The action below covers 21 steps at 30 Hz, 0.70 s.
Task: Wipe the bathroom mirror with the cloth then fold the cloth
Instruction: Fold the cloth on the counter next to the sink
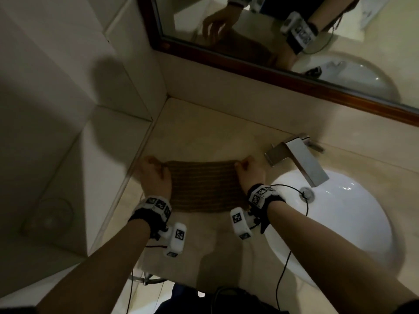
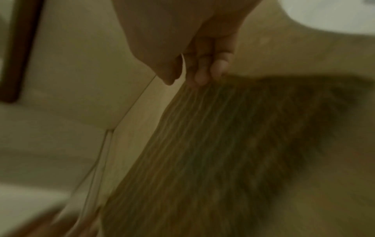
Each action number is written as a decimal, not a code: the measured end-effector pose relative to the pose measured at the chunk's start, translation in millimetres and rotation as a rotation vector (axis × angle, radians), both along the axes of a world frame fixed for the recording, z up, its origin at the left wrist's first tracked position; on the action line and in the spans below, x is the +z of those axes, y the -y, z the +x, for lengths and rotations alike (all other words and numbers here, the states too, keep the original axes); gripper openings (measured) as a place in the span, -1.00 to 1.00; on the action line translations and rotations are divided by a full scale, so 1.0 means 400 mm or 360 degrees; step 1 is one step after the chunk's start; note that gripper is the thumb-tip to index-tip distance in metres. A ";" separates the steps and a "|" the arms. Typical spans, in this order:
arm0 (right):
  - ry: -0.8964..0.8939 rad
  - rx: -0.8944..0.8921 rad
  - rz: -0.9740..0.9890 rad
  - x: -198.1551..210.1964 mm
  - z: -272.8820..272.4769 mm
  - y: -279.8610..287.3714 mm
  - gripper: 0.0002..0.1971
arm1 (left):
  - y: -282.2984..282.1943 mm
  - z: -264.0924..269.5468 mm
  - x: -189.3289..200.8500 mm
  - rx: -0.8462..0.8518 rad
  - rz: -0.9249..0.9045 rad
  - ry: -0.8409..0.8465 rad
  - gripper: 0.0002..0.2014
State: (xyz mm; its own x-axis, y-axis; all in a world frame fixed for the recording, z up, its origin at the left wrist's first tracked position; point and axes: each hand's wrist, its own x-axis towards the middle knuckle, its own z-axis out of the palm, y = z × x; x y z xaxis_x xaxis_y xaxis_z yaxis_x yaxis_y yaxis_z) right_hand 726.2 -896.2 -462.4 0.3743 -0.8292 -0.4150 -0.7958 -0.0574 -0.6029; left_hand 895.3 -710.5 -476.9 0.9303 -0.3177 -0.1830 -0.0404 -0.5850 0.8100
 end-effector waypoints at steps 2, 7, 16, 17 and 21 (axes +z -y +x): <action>0.0079 0.0040 0.0152 -0.007 0.001 -0.037 -0.86 | -0.003 -0.049 0.002 -0.0410 0.0195 0.0124 -0.54; 0.0093 -0.0061 0.0366 -0.023 -0.008 -0.073 -0.90 | -0.032 -0.092 -0.069 -0.1250 0.1025 0.0337 -0.29; -0.0307 0.0140 0.0079 -0.001 -0.108 -0.065 -0.81 | 0.054 -0.119 -0.021 -0.1332 0.0873 0.0639 -0.47; -0.0377 0.0176 0.0080 0.005 -0.127 -0.068 -0.78 | 0.090 -0.127 -0.011 -0.1417 0.0776 0.0691 -0.54; -0.0424 0.0236 0.0105 0.005 -0.170 -0.100 -0.75 | 0.256 -0.184 0.017 -0.2033 0.0617 0.0917 -0.54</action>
